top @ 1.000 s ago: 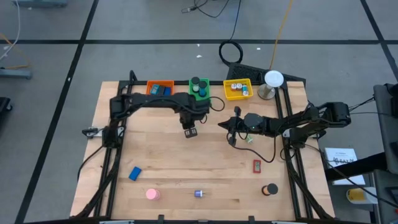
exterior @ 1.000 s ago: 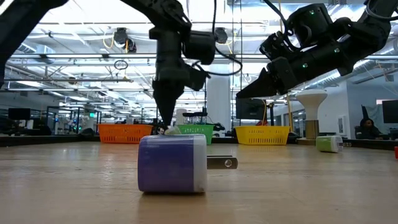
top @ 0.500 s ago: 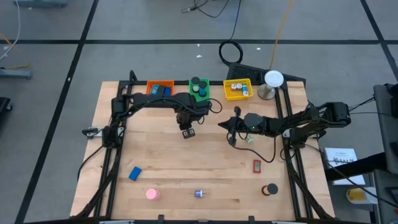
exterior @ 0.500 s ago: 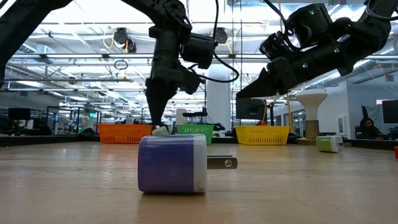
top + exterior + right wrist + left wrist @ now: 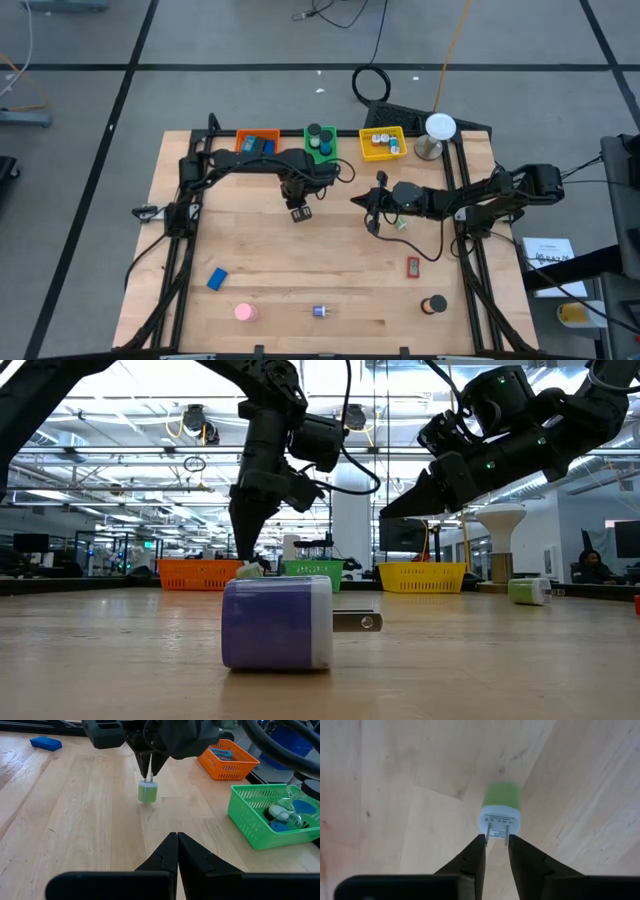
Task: Pick & Place Office items
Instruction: Put the top green charger adapter into the yellow bin
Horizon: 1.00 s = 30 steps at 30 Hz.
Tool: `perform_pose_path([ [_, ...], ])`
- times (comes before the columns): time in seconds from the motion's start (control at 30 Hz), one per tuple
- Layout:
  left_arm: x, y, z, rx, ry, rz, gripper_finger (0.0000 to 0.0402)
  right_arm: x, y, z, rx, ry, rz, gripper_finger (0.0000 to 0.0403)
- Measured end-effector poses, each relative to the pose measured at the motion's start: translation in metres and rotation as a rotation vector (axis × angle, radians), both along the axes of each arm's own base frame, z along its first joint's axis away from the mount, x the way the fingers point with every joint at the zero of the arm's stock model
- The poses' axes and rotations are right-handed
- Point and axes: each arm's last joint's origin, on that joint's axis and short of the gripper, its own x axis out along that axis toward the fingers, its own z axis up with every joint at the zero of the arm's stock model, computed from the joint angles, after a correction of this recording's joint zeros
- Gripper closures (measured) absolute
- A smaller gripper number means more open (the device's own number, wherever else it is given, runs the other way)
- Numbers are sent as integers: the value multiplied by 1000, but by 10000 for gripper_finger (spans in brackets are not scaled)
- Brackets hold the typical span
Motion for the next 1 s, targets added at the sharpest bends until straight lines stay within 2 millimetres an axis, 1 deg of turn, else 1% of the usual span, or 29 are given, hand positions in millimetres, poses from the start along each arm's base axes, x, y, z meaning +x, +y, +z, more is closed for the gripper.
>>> perform_pose_path([
  [0.3,0,0,0,6,-3,-9,276,0,0,0,0,0,0,399],
  [0.4,-2,2,8,85,28,-23,275,0,0,0,0,0,0,399],
  [0.5,-7,0,28,193,0,-50,289,0,0,0,0,0,0,399],
  [0.6,-18,-7,53,248,-102,-53,319,0,0,0,0,1,0,399],
  [0.67,-29,-13,64,284,-190,-42,345,0,0,0,0,2,0,399],
  [0.73,-44,-20,69,307,-280,-34,373,0,0,0,0,2,0,399],
  [0.77,-53,-24,69,313,-324,-26,386,0,0,0,0,4,0,399],
  [0.83,-69,-32,61,310,-402,-4,396,0,0,-1,-4,7,2,399],
  [0.93,-95,-43,38,299,-487,24,390,0,0,-1,-4,10,2,399],
  [1.0,-107,-49,21,298,-556,51,389,0,0,-1,-5,9,2,399],
])
